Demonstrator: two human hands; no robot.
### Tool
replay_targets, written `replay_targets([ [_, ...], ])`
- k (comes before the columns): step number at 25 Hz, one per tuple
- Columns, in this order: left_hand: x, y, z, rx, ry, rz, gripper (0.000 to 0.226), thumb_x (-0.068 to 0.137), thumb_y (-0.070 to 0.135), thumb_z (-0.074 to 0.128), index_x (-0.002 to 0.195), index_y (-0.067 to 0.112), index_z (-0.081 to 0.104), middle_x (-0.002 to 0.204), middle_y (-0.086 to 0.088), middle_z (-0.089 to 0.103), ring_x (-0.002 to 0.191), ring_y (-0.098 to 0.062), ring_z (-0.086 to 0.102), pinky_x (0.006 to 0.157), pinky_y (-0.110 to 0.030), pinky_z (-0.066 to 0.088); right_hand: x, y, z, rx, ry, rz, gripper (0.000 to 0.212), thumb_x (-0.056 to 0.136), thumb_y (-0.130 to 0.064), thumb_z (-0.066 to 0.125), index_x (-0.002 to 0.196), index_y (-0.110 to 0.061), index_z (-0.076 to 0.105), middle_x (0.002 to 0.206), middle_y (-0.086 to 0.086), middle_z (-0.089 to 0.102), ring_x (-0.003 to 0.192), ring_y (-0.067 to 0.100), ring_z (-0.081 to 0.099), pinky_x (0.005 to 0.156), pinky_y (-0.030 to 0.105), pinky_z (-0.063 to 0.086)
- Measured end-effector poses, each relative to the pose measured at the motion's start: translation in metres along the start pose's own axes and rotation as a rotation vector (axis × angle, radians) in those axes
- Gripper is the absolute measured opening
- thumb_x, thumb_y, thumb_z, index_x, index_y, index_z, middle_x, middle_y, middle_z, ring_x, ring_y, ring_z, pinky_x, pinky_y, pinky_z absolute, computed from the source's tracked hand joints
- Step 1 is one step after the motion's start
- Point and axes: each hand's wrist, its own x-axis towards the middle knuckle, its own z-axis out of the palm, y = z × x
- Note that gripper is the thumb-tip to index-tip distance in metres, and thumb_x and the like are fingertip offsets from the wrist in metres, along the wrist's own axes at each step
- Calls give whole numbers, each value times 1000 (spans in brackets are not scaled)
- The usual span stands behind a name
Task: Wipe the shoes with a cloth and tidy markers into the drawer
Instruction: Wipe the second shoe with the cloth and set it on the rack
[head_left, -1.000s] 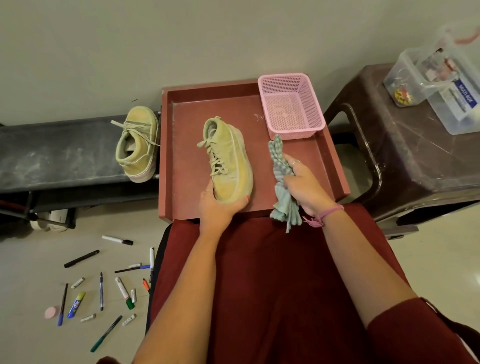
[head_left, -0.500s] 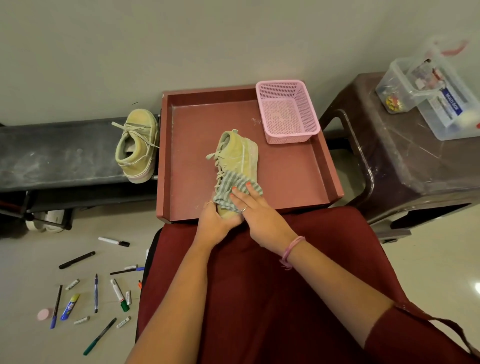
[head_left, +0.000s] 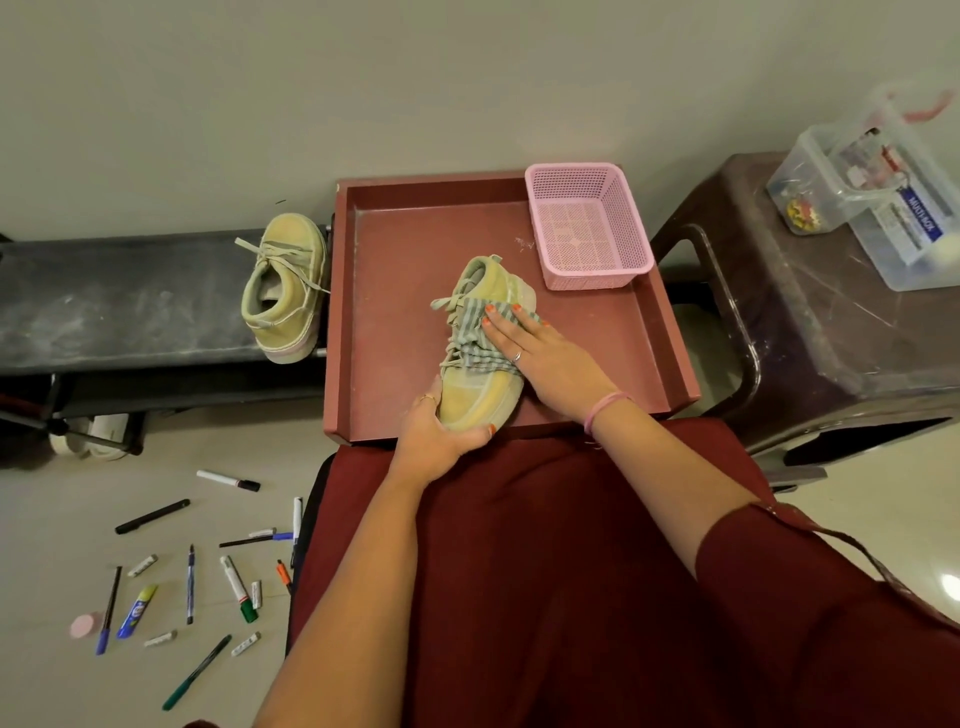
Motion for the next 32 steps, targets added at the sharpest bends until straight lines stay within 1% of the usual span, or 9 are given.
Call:
replay_targets([
  [6,-6,4,21,41,-15,-51,123,65,45,73,153,7,-5,154,-4,15,142,-19,12,109,-24,16,2,-25,9,274,42,120,82,85,19,34,153,-19,8,161,-4,-3,148,23,-6,114,30,28],
  [10,-3,7,22,52,132,17,108,63,44,85,148,13,26,137,-3,34,129,-17,31,106,-26,30,6,-35,6,337,28,161,81,84,20,34,153,-17,11,161,-3,-1,148,24,-6,118,35,21],
  [13,4,5,0,37,71,69,70,66,33,86,125,22,50,113,5,51,96,-4,52,75,-5,38,9,-46,4,373,20,158,79,83,18,37,152,-15,17,161,-3,6,148,22,-6,120,41,14],
  [16,6,1,-21,17,-46,74,48,68,21,86,104,29,54,95,13,62,79,7,59,60,1,39,-3,-54,12,420,43,136,76,82,17,41,149,-17,29,159,-4,18,149,19,-3,120,40,10],
  [19,0,7,-15,0,-38,205,50,67,13,86,94,44,58,92,34,65,83,20,59,64,3,40,-19,-59,27,428,119,127,72,82,16,41,145,-20,38,156,-6,27,148,18,1,117,29,9],
  [22,-5,8,-9,-34,42,248,52,63,21,88,88,53,57,95,49,55,85,27,53,65,7,36,-28,-51,33,321,131,57,75,81,15,43,147,-19,34,156,-5,26,148,20,3,117,34,12],
  [24,-2,4,-9,-21,56,208,54,62,30,89,97,53,56,95,37,61,88,23,54,69,5,37,-30,-33,31,158,121,-62,75,79,14,45,147,-14,32,155,0,28,147,27,13,117,41,23],
  [27,2,-1,-11,28,-8,114,94,64,41,87,144,25,40,126,17,48,112,3,46,91,-10,34,-20,-2,18,-37,130,-112,68,81,9,28,146,-11,35,153,5,34,143,32,27,113,43,33],
  [32,8,-6,-11,46,-17,70,104,66,45,84,150,15,31,143,2,42,126,-11,42,102,-20,31,2,2,11,-47,146,129,67,89,8,25,152,-13,14,160,3,13,148,28,11,119,35,20],
])
